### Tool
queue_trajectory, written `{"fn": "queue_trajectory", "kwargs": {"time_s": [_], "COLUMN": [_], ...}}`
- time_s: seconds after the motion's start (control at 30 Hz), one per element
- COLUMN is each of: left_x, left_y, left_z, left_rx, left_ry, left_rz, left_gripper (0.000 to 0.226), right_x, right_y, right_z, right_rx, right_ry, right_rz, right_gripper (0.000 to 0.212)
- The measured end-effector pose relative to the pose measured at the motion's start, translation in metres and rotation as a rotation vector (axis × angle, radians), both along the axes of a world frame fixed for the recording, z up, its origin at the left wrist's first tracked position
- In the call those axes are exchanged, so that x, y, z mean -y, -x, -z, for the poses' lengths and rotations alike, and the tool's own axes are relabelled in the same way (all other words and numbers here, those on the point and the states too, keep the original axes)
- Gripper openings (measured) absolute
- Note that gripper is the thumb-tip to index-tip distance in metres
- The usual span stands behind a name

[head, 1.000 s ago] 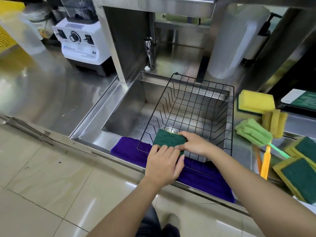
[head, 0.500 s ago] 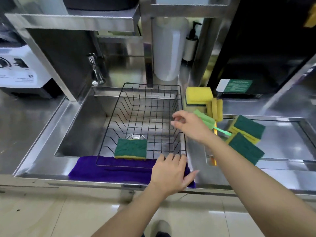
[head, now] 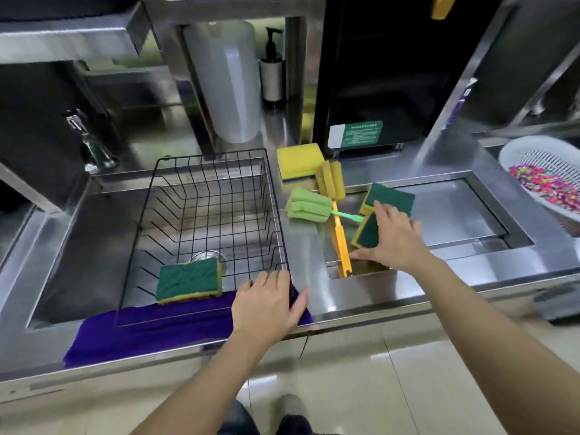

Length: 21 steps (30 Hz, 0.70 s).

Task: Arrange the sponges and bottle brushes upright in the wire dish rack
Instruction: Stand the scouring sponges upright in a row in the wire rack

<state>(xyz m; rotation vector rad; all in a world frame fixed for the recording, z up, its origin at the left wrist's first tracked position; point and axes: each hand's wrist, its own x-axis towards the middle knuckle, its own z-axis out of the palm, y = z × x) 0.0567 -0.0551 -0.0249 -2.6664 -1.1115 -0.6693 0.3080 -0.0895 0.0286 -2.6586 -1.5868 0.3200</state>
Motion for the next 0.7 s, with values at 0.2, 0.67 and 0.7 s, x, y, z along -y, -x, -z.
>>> {"fn": "queue_trajectory", "kwargs": {"time_s": [0.2,0.67,0.7], "left_x": [0.0,-0.028,-0.029], "left_y": [0.004,0.087,0.094], "left_z": [0.002,0.004,0.004], "left_rx": [-0.047,-0.043,-0.036], "left_ry": [0.0,-0.055,-0.051], "left_rz": [0.0,-0.155,-0.155], "left_gripper": [0.042,0.035,0.034], "right_x": [0.008,-0.079,-0.085], "right_y": [-0.002,0.088,0.099], "right_z": [0.019,-0.048,-0.046], "right_rx": [0.111,-0.399,-0.402], "right_ry": [-0.054,-0.381,-0.363], "right_rz": [0.051,-0.144,-0.17], "right_gripper": [0.07,0.088,0.088]}}
